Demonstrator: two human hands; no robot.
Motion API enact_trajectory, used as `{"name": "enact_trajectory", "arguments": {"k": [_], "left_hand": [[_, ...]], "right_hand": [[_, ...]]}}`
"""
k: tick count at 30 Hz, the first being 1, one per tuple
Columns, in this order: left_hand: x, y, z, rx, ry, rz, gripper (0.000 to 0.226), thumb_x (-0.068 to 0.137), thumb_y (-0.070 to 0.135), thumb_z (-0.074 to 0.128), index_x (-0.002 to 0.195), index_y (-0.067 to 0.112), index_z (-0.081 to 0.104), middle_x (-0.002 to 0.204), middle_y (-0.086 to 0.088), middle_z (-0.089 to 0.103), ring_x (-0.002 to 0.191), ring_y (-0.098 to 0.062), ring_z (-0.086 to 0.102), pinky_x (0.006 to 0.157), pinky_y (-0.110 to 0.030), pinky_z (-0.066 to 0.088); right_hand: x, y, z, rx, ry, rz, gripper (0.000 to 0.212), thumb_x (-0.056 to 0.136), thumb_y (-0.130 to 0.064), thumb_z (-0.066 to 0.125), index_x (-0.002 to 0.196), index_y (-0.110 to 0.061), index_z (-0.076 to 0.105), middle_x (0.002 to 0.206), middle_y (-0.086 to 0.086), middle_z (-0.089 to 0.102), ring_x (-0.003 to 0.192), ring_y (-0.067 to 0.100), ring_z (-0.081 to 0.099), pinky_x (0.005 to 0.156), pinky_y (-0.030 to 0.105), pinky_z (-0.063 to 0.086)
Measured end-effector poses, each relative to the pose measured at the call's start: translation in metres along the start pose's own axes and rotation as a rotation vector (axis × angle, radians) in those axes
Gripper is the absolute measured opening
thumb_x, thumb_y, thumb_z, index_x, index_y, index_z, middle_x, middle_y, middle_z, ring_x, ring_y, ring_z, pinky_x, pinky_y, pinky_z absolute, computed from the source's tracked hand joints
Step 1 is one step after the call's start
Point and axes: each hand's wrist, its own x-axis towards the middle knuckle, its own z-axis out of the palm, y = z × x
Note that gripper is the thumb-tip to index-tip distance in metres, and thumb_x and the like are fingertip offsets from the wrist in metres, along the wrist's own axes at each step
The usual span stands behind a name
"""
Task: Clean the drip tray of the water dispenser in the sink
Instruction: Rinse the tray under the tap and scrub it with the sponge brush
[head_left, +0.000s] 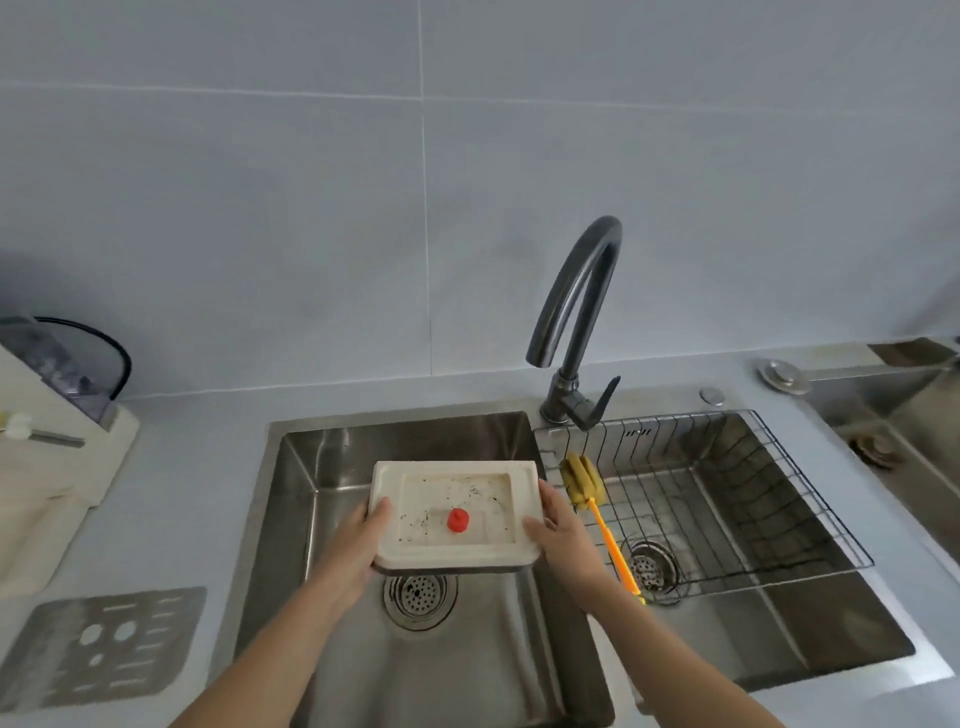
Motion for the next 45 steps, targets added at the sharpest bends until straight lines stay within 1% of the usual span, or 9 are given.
{"name": "enact_trajectory", "arguments": {"k": [4, 11, 18, 21, 23, 27, 30, 36, 45], "left_hand": [[-0.002, -0.001, 0.024, -0.022, 0.060, 0.035, 0.036, 0.098, 0.024, 0.034, 0.133, 0.016, 0.039, 0.110, -0.008, 0.058, 0.091, -0.024, 0.060, 0.076, -0.043, 0.053], [-0.004, 0.008, 0.042, -0.080, 0.174, 0.054, 0.030, 0.098, 0.027, 0.032, 0.125, 0.015, 0.040, 0.110, -0.011, 0.058, 0.084, -0.020, 0.060, 0.073, -0.042, 0.052], [0.002, 0.012, 0.044, 0.098, 0.214, 0.086, 0.039, 0.098, 0.028, 0.031, 0.135, 0.014, 0.037, 0.102, 0.000, 0.059, 0.082, -0.015, 0.059, 0.063, -0.028, 0.050], [0.006, 0.011, 0.042, 0.132, 0.216, 0.088, 0.041, 0.098, 0.030, 0.032, 0.135, 0.015, 0.038, 0.108, -0.002, 0.058, 0.091, -0.019, 0.060, 0.076, -0.034, 0.053], [0.008, 0.011, 0.043, 0.132, 0.211, 0.089, 0.040, 0.098, 0.029, 0.033, 0.134, 0.015, 0.039, 0.101, 0.001, 0.058, 0.083, -0.014, 0.059, 0.067, -0.029, 0.051], [0.009, 0.013, 0.044, 0.087, 0.185, 0.070, 0.038, 0.098, 0.028, 0.032, 0.133, 0.015, 0.040, 0.091, 0.004, 0.059, 0.079, -0.013, 0.059, 0.061, -0.028, 0.049], [0.010, 0.013, 0.042, 0.070, 0.194, 0.055, 0.037, 0.098, 0.028, 0.033, 0.132, 0.014, 0.041, 0.094, -0.002, 0.060, 0.079, -0.016, 0.060, 0.064, -0.032, 0.052], [0.013, 0.012, 0.036, 0.061, 0.191, 0.036, 0.038, 0.098, 0.031, 0.033, 0.132, 0.015, 0.041, 0.099, -0.004, 0.061, 0.083, -0.019, 0.061, 0.071, -0.038, 0.053], [0.017, 0.012, 0.033, 0.035, 0.171, 0.013, 0.038, 0.098, 0.031, 0.034, 0.131, 0.016, 0.041, 0.106, -0.007, 0.061, 0.088, -0.021, 0.062, 0.070, -0.038, 0.054]], "right_hand": [[0.029, -0.017, -0.045, -0.023, 0.008, 0.060, 0.057, 0.092, -0.018, 0.051, 0.142, -0.009, 0.026, 0.140, 0.004, 0.042, 0.124, 0.022, 0.044, 0.103, 0.035, 0.039], [0.104, -0.073, -0.107, 0.308, 0.166, 0.261, 0.069, 0.087, -0.038, 0.056, 0.141, -0.005, 0.028, 0.149, 0.021, 0.027, 0.135, 0.036, 0.033, 0.112, 0.043, 0.031], [0.150, -0.079, -0.112, 0.437, 0.111, 0.383, 0.056, 0.091, -0.027, 0.050, 0.130, 0.006, 0.026, 0.126, 0.018, 0.050, 0.106, 0.032, 0.059, 0.094, 0.046, 0.049], [0.150, -0.082, -0.107, 0.256, 0.171, 0.368, 0.028, 0.094, -0.012, 0.039, 0.116, 0.006, 0.041, 0.121, 0.022, 0.052, 0.115, 0.036, 0.054, 0.093, 0.048, 0.049], [0.142, -0.090, -0.101, 0.176, 0.194, 0.349, 0.011, 0.095, -0.005, 0.032, 0.094, 0.000, 0.042, 0.130, 0.025, 0.047, 0.124, 0.037, 0.047, 0.102, 0.047, 0.043], [0.145, -0.085, -0.101, 0.153, 0.201, 0.333, 0.023, 0.094, 0.000, 0.030, 0.073, -0.002, 0.038, 0.104, 0.025, 0.052, 0.121, 0.040, 0.049, 0.102, 0.051, 0.041], [0.145, -0.085, -0.099, 0.106, 0.217, 0.320, 0.022, 0.095, 0.000, 0.030, 0.075, 0.000, 0.040, 0.113, 0.025, 0.052, 0.122, 0.040, 0.048, 0.104, 0.051, 0.040], [0.139, -0.086, -0.098, 0.181, 0.251, 0.355, 0.022, 0.095, -0.001, 0.032, 0.074, -0.004, 0.037, 0.081, 0.015, 0.045, 0.117, 0.039, 0.052, 0.099, 0.049, 0.045], [0.129, -0.085, -0.097, 0.252, 0.260, 0.357, 0.023, 0.094, 0.001, 0.032, 0.073, -0.006, 0.035, 0.080, 0.015, 0.043, 0.120, 0.038, 0.049, 0.100, 0.049, 0.044]]}}
